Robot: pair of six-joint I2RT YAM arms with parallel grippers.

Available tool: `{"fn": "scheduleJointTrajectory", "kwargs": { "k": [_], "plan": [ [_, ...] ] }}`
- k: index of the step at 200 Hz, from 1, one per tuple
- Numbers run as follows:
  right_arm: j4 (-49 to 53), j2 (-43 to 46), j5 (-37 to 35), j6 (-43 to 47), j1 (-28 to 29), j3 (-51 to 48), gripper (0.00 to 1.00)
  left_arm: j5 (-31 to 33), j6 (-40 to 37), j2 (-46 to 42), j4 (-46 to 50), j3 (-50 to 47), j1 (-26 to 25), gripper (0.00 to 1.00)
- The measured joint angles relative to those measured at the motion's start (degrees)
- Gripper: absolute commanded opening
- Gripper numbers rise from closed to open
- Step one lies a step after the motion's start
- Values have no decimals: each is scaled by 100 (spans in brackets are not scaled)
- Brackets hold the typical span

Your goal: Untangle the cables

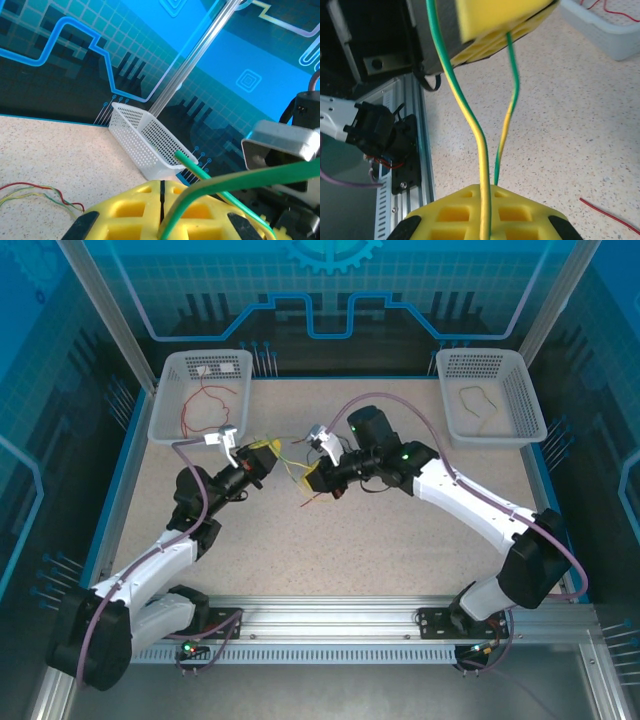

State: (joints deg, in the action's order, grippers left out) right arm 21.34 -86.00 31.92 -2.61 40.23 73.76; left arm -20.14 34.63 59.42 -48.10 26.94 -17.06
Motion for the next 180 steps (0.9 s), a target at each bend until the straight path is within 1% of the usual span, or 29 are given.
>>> {"fn": "scheduleJointTrajectory", "kwargs": {
  "k": [30,55,87,111,139,161,176,180],
  "plan": [
    [-273,74,-116,-15,11,-219,0,-181,68,24,-505,-11,0,0],
    [-562,306,-177,-162,-103,-457,0,-404,170,164,-925,-17,0,0],
    [-776,452,-190,-382,-396,-490,0,-946,522,673,-1858,-22,0,0],
    [-929,511,-177,-468,-428,-592,0,-1325,833,1119,-2459,-20,0,0],
    [-1014,511,-166,-533,-426,-662,0,-1641,914,1333,-2621,0,-24,0],
    [-1176,514,-164,-570,-424,-787,0,-1705,841,1248,-2603,11,-66,0],
    [-1231,511,-162,-599,-415,-833,0,-1703,824,1187,-2608,24,-74,1],
    [-1241,511,-162,-599,-411,-833,0,-1703,826,1182,-2632,24,-74,3]
  ]
}}
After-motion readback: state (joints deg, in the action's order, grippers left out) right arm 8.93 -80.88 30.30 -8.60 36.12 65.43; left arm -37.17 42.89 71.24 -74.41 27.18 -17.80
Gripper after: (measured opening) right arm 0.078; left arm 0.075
